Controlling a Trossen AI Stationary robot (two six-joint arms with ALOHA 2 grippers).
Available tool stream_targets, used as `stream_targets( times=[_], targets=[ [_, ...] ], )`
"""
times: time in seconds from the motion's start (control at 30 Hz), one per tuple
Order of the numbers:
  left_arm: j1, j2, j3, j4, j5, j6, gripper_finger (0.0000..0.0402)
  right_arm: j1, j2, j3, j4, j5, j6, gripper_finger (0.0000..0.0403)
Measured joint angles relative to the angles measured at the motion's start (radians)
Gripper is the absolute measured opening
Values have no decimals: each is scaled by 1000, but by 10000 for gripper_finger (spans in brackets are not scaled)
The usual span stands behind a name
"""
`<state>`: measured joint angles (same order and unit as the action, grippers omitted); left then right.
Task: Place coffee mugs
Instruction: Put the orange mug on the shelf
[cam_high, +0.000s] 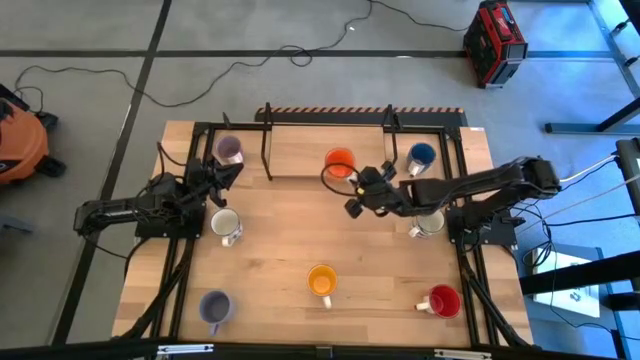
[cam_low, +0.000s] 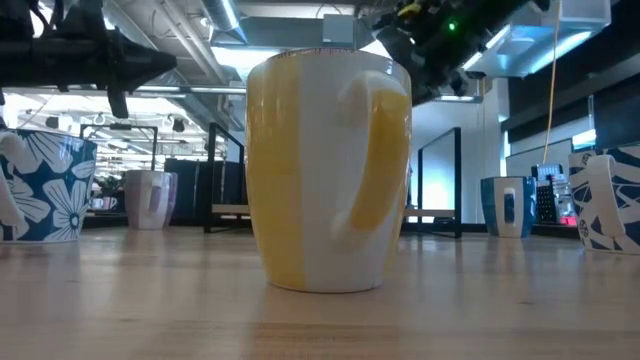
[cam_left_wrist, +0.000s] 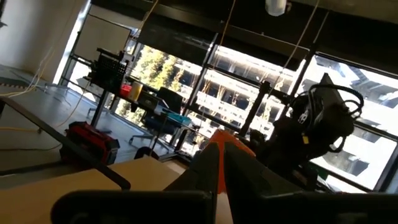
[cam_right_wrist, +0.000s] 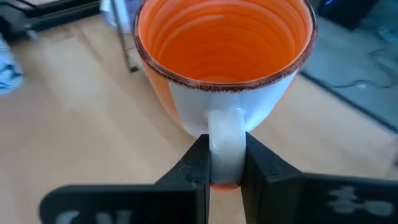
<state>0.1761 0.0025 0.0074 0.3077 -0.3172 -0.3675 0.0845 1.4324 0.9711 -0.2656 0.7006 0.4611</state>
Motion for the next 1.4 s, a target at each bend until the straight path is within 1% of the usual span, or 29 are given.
stream_targets(
  times=[0.17,0.23,0.4,0.63,0.83,1.07,1.23,1.4],
  targets=[
    [0,0,0,-1,-32,-22,17,-4,29,115,-124,79,10,33],
    [0,0,0,-3,-34,-42,17,-19,52,155,-175,105,46,33],
    [0,0,0,-12,-53,-50,17,-76,117,207,-233,136,168,33],
    [0,0,0,-12,-67,-51,17,-179,206,233,-349,127,396,33],
    [0,0,0,-12,-62,-50,17,-259,255,235,-326,109,504,33],
    [0,0,0,-11,-55,-51,17,-308,308,235,-343,104,633,33],
    [0,0,0,-11,-55,-50,17,-319,311,236,-346,144,711,33],
    [0,0,0,-13,-55,-49,17,-333,315,236,-327,180,724,33]
  ],
)
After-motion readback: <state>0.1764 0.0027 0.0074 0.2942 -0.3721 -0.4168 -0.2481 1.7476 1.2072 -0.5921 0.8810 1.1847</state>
